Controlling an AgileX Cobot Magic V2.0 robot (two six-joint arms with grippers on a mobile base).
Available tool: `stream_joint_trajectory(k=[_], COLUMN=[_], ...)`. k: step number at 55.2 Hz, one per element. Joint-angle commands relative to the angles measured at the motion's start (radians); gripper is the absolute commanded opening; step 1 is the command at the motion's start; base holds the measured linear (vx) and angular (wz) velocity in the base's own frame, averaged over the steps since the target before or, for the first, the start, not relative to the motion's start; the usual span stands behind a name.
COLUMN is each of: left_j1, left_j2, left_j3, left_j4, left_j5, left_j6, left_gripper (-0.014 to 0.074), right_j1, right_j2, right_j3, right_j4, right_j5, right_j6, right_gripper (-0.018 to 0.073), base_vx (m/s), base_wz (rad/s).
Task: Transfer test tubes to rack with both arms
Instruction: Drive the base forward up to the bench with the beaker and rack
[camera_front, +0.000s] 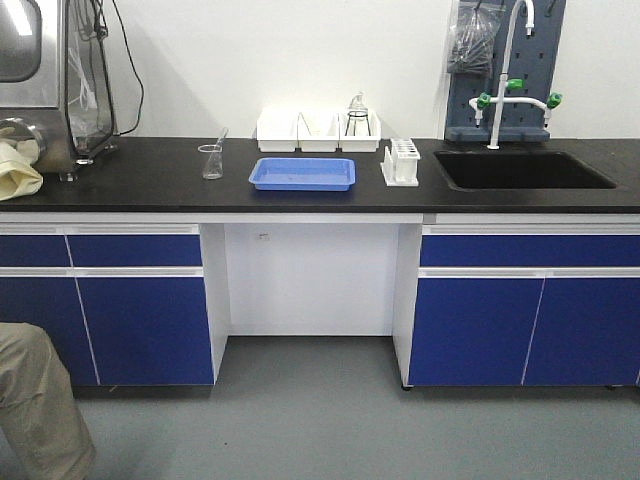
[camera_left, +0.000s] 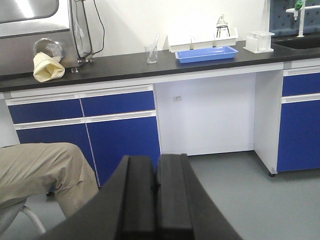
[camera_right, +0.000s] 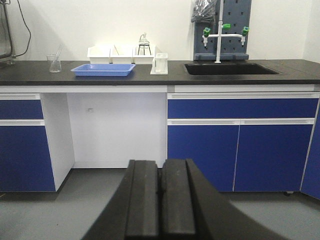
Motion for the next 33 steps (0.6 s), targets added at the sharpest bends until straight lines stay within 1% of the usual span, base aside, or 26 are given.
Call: stream_joint_trajectory(k=[1,33], left_j1=[-0.002,-0.002], left_j2=[-0.004,-0.004], left_j3=[0.025,0.025], left_j4=[-0.007,-0.007], left_j5=[-0.082,-0.082], left_j6=[-0.009,-0.009], left_gripper=[-0.0008,-0.0008], right_j1=[-0.005,-0.005], right_j2=[-0.01,-0.01], right_j3=[0.005,0.005], right_j4=[-0.009,-0.009], right_j5=[-0.088,-0.088], right_j6=[-0.003,-0.003], right_gripper=[-0.0011,-0.0011], base_vx=[0.0,0.0], base_wz=[-0.01,0.0])
